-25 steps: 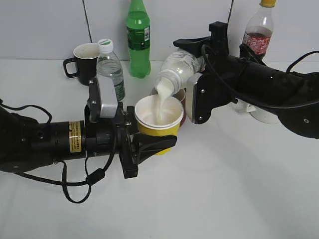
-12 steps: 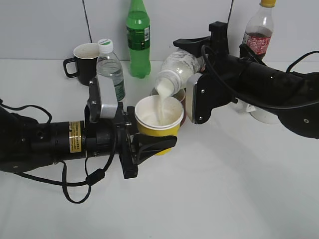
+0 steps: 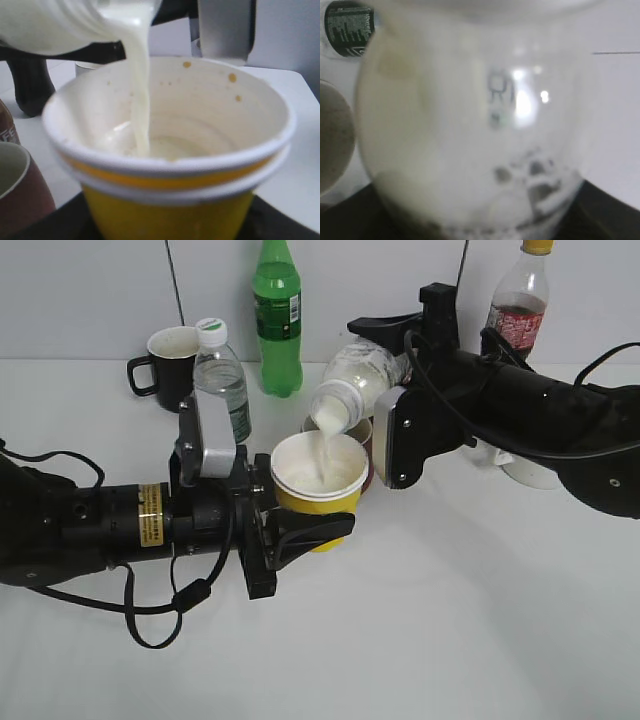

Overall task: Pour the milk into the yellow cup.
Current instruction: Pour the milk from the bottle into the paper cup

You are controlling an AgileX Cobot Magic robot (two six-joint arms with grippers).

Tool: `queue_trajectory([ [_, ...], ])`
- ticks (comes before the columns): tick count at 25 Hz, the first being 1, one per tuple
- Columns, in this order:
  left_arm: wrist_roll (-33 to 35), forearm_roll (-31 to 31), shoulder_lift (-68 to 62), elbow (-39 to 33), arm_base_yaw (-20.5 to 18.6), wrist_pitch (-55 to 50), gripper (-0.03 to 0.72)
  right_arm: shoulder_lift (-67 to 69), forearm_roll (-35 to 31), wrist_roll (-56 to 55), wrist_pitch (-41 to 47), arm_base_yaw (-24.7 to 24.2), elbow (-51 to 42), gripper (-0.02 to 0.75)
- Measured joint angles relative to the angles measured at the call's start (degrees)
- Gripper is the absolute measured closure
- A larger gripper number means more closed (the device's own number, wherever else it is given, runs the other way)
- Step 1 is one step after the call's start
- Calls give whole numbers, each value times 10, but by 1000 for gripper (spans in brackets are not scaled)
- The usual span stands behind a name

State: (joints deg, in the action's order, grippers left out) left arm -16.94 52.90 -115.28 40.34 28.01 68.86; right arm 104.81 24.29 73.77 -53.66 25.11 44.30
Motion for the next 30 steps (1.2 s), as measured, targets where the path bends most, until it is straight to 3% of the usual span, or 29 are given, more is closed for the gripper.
queue_trajectory([
  [30,0,1,0,0,0,-1,303,0,0,19,-2,0,0,292],
])
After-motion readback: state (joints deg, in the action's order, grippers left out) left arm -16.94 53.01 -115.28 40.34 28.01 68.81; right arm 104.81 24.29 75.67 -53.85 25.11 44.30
